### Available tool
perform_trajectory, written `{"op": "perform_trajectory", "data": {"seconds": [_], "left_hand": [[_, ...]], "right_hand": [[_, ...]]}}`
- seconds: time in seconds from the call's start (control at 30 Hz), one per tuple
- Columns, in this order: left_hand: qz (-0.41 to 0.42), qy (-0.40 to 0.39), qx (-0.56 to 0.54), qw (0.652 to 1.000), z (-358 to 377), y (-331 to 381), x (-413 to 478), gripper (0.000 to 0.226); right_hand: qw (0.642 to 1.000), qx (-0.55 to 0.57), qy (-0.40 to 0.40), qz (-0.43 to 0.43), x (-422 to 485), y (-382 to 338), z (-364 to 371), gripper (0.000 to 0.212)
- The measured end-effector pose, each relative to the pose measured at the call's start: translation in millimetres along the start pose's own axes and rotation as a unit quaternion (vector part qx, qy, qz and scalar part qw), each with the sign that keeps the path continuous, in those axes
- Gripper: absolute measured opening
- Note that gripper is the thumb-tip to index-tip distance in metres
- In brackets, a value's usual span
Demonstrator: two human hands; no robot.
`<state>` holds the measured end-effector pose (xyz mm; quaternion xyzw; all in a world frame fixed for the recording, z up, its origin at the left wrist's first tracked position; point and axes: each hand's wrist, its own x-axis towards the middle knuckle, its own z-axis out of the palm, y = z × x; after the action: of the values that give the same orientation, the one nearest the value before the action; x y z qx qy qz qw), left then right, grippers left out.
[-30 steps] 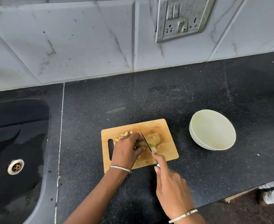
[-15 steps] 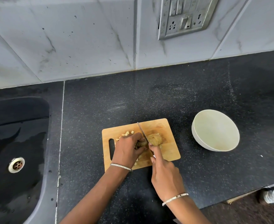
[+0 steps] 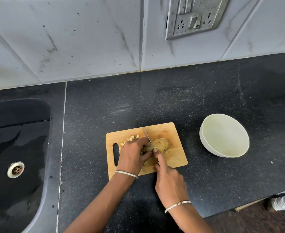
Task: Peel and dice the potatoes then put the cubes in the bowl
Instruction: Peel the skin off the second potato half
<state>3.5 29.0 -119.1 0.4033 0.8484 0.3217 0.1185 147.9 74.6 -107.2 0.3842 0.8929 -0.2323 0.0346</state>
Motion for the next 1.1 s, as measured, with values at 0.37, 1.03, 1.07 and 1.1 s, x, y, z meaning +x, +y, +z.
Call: {"op": "perform_trajectory", "data": {"seconds": [0.37,1.03,1.07,1.1], "left_hand": [[-0.008,-0.005,0.004,1.000,-2.4,2.0,-0.5,0.022],[0.021,-0.005,0.007,1.000,1.5,-3.0,-1.5,0.025],[0.020,-0.004,0.007,1.000,2.1,-3.3,-1.7,0.025],[0.019,-0.004,0.006,1.000,2.5,-3.3,-1.9,0.025]], "right_hand": [[1.000,0.009,0.001,0.010,-12.3,5.4,4.5,0.044],[1.000,0.018,0.007,-0.002,-28.8,14.5,8.0,0.046],[1.000,0.018,0.003,0.001,-31.2,14.8,6.7,0.046],[1.000,0.018,-0.003,0.004,-34.1,15.2,4.8,0.047]]}}
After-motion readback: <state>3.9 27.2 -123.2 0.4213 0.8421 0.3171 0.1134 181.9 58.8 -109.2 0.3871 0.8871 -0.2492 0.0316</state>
